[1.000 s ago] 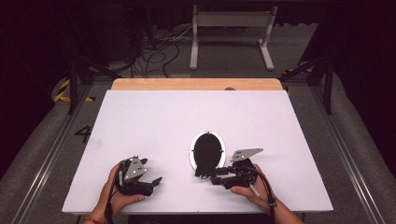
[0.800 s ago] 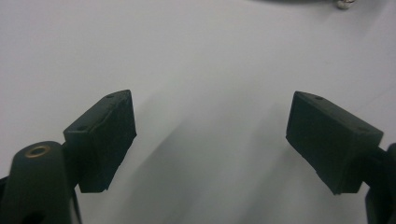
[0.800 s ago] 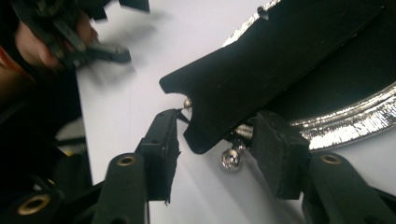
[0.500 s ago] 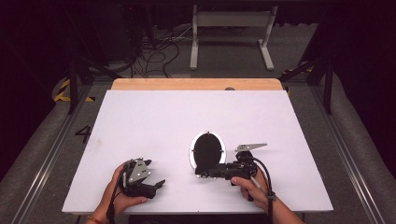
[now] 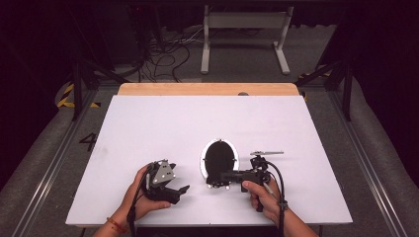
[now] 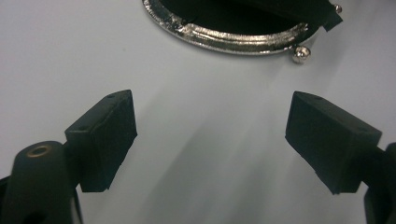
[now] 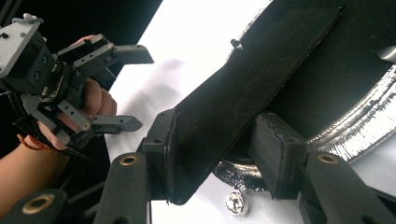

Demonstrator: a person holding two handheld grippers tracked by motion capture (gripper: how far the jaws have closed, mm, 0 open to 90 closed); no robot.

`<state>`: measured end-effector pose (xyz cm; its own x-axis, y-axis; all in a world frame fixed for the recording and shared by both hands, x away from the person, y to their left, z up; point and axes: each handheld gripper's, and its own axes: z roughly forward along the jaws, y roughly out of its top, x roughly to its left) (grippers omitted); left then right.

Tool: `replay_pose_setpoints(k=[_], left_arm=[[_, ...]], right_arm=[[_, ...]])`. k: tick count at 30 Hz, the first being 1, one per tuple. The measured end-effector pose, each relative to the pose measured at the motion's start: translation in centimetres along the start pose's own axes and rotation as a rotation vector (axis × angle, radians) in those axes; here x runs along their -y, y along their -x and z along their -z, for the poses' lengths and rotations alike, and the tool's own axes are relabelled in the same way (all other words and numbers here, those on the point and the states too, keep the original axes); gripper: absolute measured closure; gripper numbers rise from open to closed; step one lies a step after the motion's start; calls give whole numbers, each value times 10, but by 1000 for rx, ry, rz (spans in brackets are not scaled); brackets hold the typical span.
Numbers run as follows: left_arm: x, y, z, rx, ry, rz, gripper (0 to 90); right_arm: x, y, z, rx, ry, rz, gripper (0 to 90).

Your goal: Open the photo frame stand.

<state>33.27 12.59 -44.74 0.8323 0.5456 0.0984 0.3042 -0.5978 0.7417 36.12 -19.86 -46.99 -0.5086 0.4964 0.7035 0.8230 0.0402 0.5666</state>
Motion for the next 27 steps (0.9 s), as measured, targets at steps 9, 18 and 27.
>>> replay_pose_setpoints(k=[9, 18, 27], left_arm=[[-10, -17, -26, 66, -28, 96, 172], [-18, -31, -41, 128, -19, 199, 177], [-26, -31, -57, 215, -46, 209, 196]], right_arm=[[1, 3, 0, -8, 6, 8, 576], [-1, 2, -1, -3, 1, 53, 582], [1, -1, 0, 5, 7, 143, 599]])
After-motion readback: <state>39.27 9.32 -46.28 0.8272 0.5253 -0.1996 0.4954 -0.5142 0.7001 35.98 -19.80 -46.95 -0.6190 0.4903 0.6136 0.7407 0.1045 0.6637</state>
